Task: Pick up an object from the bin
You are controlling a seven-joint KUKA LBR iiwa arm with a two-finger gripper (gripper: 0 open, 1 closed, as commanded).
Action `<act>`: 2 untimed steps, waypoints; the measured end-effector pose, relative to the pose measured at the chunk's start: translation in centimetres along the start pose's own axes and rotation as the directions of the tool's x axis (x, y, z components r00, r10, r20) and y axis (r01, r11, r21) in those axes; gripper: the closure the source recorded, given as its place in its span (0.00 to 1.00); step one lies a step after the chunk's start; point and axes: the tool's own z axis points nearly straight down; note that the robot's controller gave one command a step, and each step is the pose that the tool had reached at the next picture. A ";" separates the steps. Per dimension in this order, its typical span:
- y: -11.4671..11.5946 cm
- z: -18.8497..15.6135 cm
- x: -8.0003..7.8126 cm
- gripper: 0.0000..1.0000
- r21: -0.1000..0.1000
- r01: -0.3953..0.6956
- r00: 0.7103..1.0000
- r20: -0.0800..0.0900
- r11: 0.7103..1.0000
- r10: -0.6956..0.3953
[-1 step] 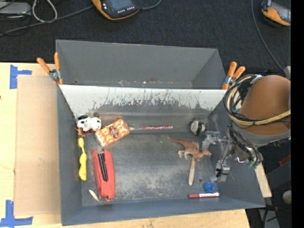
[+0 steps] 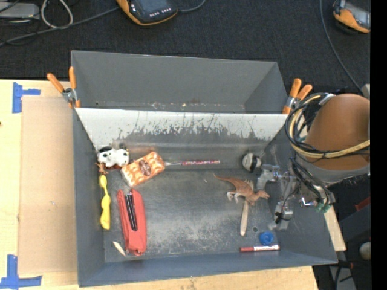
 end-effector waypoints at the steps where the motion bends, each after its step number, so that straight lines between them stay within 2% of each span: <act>1: 1.0 2.3 -6.4 0.00 0.000 0.000 1.000 0.003 1.000 0.000; 2: 1.7 4.8 -7.3 0.00 -0.001 -0.167 0.986 0.000 0.986 0.167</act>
Offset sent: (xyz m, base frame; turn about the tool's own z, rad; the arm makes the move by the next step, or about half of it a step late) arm 0.0679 0.0189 -0.0507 0.1724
